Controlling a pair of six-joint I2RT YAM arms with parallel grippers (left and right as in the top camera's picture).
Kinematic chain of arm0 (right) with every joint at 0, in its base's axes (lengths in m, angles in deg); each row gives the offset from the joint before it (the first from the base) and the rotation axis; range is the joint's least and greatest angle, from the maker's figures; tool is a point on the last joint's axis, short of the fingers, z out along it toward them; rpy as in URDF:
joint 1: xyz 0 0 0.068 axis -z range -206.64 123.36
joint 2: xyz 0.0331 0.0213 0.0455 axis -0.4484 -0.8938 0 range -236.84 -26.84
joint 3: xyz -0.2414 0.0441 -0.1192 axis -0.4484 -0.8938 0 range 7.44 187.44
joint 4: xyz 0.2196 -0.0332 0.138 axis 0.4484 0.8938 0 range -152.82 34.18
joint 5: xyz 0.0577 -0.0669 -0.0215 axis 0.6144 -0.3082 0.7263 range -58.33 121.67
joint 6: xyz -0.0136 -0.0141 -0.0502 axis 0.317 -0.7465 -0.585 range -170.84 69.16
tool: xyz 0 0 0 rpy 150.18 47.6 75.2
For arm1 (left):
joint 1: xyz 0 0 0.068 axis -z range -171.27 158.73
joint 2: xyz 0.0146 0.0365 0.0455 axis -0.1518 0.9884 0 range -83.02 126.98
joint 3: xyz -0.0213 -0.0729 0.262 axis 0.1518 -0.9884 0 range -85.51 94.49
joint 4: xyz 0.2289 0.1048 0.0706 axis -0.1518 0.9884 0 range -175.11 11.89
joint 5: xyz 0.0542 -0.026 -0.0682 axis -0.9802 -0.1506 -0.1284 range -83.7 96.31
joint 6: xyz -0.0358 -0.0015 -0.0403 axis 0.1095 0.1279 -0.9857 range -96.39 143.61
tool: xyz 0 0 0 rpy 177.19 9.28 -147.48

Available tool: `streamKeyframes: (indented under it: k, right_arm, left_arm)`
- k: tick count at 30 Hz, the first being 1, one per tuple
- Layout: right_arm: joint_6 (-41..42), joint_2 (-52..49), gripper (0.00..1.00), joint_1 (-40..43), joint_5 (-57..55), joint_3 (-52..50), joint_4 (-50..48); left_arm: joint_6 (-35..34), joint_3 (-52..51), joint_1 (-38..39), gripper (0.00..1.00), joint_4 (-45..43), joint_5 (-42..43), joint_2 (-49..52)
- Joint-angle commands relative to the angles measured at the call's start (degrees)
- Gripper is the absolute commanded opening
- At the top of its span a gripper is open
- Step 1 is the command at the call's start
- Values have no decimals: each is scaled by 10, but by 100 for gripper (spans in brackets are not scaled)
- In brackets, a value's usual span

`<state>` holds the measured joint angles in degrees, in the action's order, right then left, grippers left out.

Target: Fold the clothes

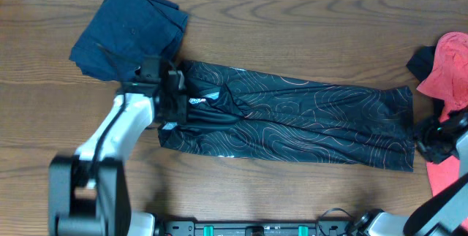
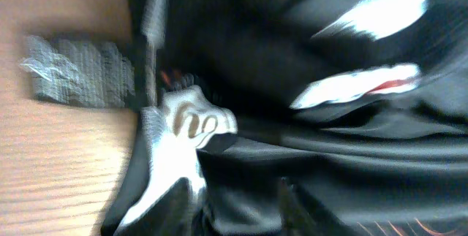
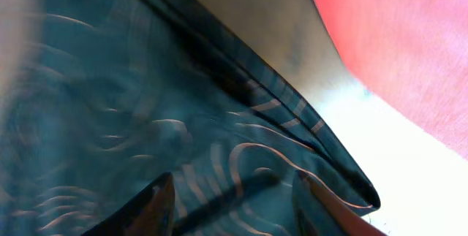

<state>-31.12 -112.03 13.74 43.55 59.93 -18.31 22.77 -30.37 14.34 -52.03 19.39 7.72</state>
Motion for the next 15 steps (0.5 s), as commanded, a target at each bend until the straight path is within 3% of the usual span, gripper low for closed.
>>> streamKeyframes:
  k: [1,5,15]
  right_arm:
    - [-34,41,56,6,25,28,1]
    - [-105,48,65,6,25,33,-5]
    - [-173,-70,70,10,17,33,-29]
  left_arm:
    - [3,30,-2,57,-1,-5,-76]
    - [3,30,-2,64,2,-5,-122]
    - [3,30,-2,66,47,-5,-129]
